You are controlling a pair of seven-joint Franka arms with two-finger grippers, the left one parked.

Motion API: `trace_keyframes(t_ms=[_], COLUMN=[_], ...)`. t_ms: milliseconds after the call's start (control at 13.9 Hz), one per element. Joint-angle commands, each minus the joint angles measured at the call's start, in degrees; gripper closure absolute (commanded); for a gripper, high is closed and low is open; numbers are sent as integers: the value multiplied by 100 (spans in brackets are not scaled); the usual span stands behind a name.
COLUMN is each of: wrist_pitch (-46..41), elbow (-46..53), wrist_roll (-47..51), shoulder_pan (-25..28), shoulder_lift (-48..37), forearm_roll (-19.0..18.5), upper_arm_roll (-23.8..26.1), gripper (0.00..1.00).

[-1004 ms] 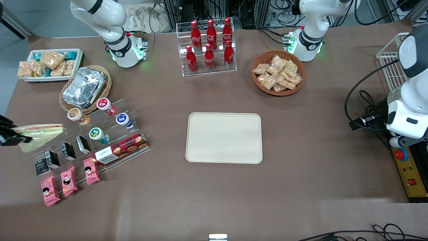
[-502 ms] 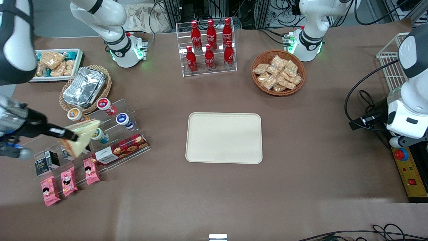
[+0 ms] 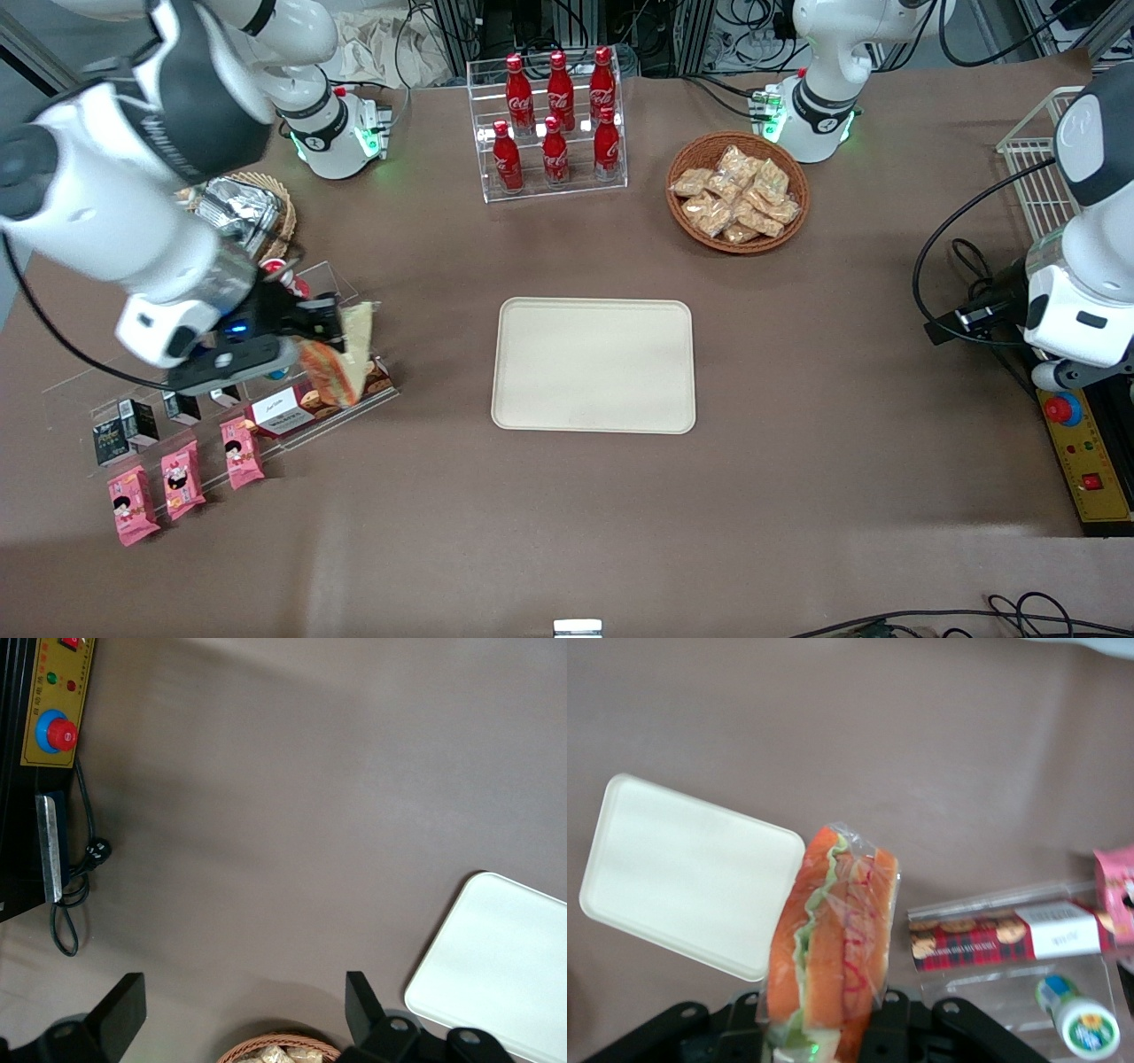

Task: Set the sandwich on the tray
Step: 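Carry the sandwich over the cream tray with the right gripper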

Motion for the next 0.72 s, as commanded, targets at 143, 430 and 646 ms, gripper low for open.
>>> trace_keyframes(t_ms=[143, 430, 646], wrist_pitch=[565, 741, 1022], elbow=[134, 134, 125], wrist_roll=[-750, -733, -969], shoulder_pan=[1022, 1708, 1850], shoulder_lift=[473, 824, 1211], forearm_roll=[-1065, -1841, -1956], upper_arm_roll=[6, -38, -56], gripper=[63, 63, 62])
